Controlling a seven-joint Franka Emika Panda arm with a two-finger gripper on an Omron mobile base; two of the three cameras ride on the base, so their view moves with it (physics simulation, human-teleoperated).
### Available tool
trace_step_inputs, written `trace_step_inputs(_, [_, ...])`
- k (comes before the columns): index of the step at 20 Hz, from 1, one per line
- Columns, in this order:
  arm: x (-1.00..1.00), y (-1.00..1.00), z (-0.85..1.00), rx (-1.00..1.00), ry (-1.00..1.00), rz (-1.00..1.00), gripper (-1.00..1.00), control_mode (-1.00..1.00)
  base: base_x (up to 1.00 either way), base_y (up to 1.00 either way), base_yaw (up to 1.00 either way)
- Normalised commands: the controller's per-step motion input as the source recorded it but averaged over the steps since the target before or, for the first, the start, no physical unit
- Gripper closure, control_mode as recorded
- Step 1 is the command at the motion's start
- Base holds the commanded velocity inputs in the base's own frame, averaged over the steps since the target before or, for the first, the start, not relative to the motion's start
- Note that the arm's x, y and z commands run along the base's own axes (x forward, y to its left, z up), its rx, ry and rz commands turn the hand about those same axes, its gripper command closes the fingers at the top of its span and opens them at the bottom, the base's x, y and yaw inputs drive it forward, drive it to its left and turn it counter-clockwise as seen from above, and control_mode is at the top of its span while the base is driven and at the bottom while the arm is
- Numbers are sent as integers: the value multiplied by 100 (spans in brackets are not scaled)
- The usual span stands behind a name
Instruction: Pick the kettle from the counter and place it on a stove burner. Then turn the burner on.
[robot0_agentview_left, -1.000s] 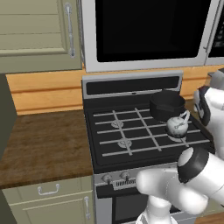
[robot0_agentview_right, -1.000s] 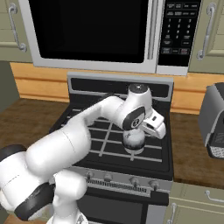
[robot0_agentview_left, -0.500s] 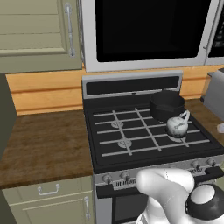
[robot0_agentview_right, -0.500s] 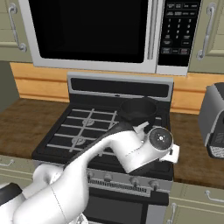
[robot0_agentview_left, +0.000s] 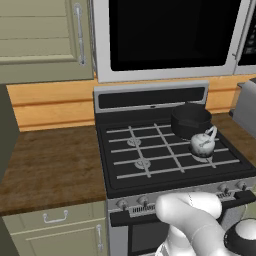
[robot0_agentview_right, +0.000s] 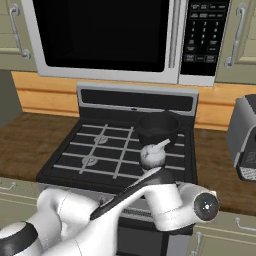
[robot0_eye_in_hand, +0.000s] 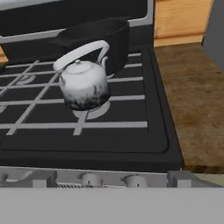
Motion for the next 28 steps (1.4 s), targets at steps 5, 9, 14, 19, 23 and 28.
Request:
trace_step_inputs(5, [-2,-3,-73,6,-23,6,-100,-100,0,0,0])
trace_step_inputs(9, [0,2,-68,0,-18,5,-100,-100,0,0,0])
trace_step_inputs(14, [0,1,-37,0,-10,2,-100,-100,0,0,0])
trace_step_inputs(19, [0,0,-27,0,-5,0,-100,-100,0,0,0])
trace_step_inputs(23, [0,0,-23,0,-4,0,-100,-100,0,0,0])
trace_step_inputs(28, [3,0,-33,0,0,0,-100,-100,0,0,0])
